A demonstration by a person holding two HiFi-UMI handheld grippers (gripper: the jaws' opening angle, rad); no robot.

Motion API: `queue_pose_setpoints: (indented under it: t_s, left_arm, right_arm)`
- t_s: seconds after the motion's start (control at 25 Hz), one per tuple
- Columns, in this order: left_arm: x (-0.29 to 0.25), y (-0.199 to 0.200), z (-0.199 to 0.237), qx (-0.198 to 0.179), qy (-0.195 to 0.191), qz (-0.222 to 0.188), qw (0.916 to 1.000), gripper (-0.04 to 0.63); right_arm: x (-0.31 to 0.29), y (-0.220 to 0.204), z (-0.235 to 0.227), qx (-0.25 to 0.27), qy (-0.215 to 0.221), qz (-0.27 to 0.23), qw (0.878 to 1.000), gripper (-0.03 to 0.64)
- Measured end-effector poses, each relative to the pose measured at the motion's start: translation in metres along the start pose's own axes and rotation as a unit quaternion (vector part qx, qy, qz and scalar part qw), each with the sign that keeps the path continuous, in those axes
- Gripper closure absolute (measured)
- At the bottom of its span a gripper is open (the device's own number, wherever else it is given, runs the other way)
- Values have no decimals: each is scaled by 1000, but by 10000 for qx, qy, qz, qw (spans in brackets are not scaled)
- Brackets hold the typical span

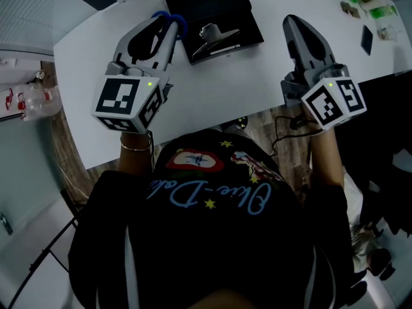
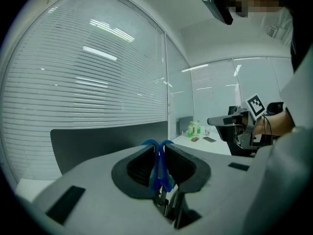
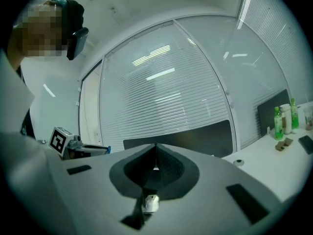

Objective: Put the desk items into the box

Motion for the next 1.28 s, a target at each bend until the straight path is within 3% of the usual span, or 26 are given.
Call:
queue_pose_setpoints:
  t_s: [0.6,1.28]
  left_arm:
    - [-19,-6,-26,-163,62,83,9998,520]
    - [-58,-22,-34,-310,-226,344,9987,520]
  right_arm:
    - [17,13,-23,63,103,-46,9999,606]
    - [6,5,-42,-261,61,10,9996,606]
Point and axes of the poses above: the fingertips, and each gripper's own axes: x backward along the fingers, z to its left, y out of its top, the point moved 3 cm from there along x, backward along the fingers, and after that the axes turned 8 degrees about -y, right-handed, at the moved point
